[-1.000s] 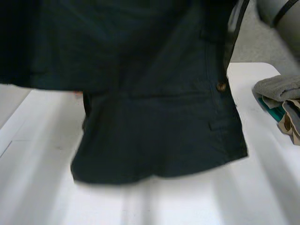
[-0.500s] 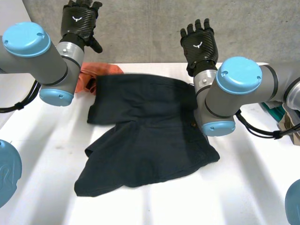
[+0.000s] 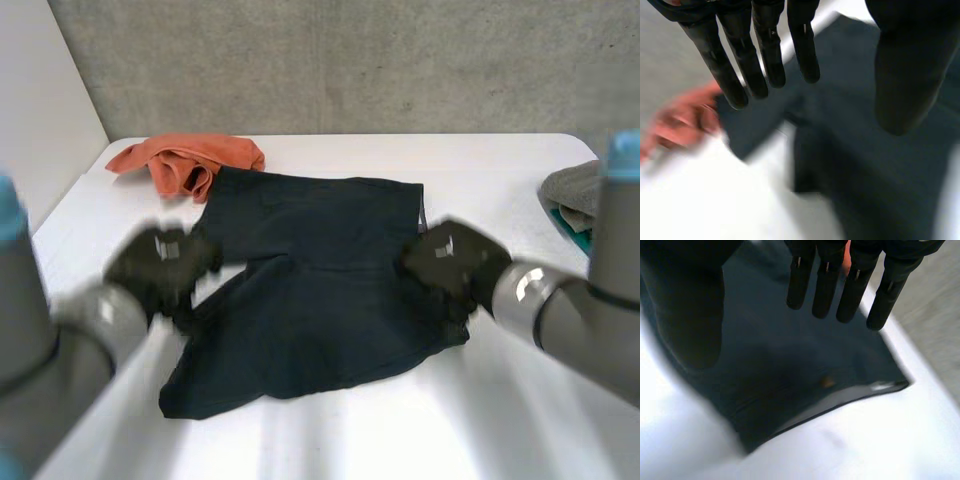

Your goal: Fold the laundry.

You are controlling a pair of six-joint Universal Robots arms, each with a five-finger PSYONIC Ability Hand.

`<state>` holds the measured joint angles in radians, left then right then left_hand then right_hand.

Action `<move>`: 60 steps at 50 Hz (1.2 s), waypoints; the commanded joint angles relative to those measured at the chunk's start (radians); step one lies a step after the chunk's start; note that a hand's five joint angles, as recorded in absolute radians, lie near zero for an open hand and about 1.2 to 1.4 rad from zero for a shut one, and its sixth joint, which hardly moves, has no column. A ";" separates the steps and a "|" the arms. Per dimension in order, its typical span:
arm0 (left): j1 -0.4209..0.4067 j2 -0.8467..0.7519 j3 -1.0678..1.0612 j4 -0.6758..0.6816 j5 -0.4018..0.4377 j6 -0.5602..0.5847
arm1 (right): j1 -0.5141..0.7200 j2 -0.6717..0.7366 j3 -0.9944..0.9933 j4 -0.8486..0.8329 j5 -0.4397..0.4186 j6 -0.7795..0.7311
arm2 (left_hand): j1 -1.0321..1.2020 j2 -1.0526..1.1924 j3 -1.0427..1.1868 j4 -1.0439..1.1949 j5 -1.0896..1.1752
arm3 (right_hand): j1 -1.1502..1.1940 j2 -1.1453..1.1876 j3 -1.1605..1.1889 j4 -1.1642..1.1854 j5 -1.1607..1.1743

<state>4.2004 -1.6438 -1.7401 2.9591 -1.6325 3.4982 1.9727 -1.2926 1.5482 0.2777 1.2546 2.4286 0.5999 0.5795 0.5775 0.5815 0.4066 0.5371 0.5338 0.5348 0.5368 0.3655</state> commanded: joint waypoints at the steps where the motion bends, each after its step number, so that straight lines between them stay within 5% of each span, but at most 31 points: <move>1: -0.034 0.055 -0.264 0.032 0.010 -0.018 | -0.072 -0.039 0.292 -0.231 -0.093 -0.033 | -0.025 -0.004 -0.002 -0.006 -0.006 | 0.104 0.108 0.107 0.105 0.101; 9: -0.004 0.009 -0.344 0.225 -0.038 -0.030 | -0.103 0.016 0.418 -0.537 -0.097 -0.017 | -0.096 -0.075 -0.073 -0.077 -0.077 | 0.107 0.111 0.110 0.107 0.104; 16: -0.003 -0.031 -0.352 0.299 -0.083 -0.021 | -0.106 0.078 0.424 -0.637 -0.095 0.018 | -0.090 -0.070 -0.068 -0.072 -0.071 | 0.178 0.181 0.180 0.178 0.175; 27: -0.007 -0.109 -0.343 0.385 -0.095 0.021 | -0.089 0.122 0.409 -0.739 -0.078 0.067 | -0.002 0.018 0.020 0.016 0.017 | 0.859 0.862 0.861 0.859 0.856; 35: -0.022 -0.177 -0.328 0.423 -0.095 0.064 | -0.077 0.119 0.408 -0.721 -0.058 0.067 | 0.083 0.103 0.105 0.101 0.102 | 0.859 0.862 0.862 0.859 0.856; 39: -0.014 -0.203 -0.318 0.451 -0.096 0.097 | -0.077 0.107 0.411 -0.713 -0.057 0.073 | 0.434 0.455 0.457 0.453 0.453 | 0.859 0.862 0.862 0.859 0.856; 40: -0.011 -0.203 -0.317 0.465 -0.098 0.113 | -0.077 0.096 0.411 -0.703 -0.055 0.076 | 0.773 0.793 0.795 0.791 0.791 | 0.859 0.862 0.862 0.859 0.856; 42: -0.011 -0.189 -0.317 0.477 -0.102 0.128 | -0.077 0.079 0.408 -0.683 -0.052 0.078 | 0.796 0.817 0.819 0.815 0.815 | 0.859 0.862 0.862 0.859 0.856; 50: -0.016 0.131 -0.250 0.503 -0.153 0.131 | -0.061 -0.097 0.302 -0.468 -0.015 0.073 | 0.796 0.817 0.819 0.815 0.815 | 0.859 0.862 0.862 0.859 0.856; 54: -0.016 0.262 -0.122 0.419 -0.119 0.133 | -0.051 -0.214 0.166 -0.321 0.008 0.082 | 0.796 0.817 0.819 0.815 0.815 | 0.859 0.862 0.862 0.859 0.856; 60: -0.013 0.308 0.161 0.120 -0.086 0.110 | -0.063 -0.329 -0.094 -0.141 0.011 0.155 | 0.796 0.817 0.819 0.815 0.815 | 0.859 0.862 0.862 0.859 0.856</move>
<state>4.1848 -1.3799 -1.8269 3.3397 -1.7520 3.6276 1.9173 -1.5259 1.6758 -0.0194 1.2606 2.5246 1.1351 1.1954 1.1896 1.1988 0.9917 1.0642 1.1633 1.1886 1.1974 1.0120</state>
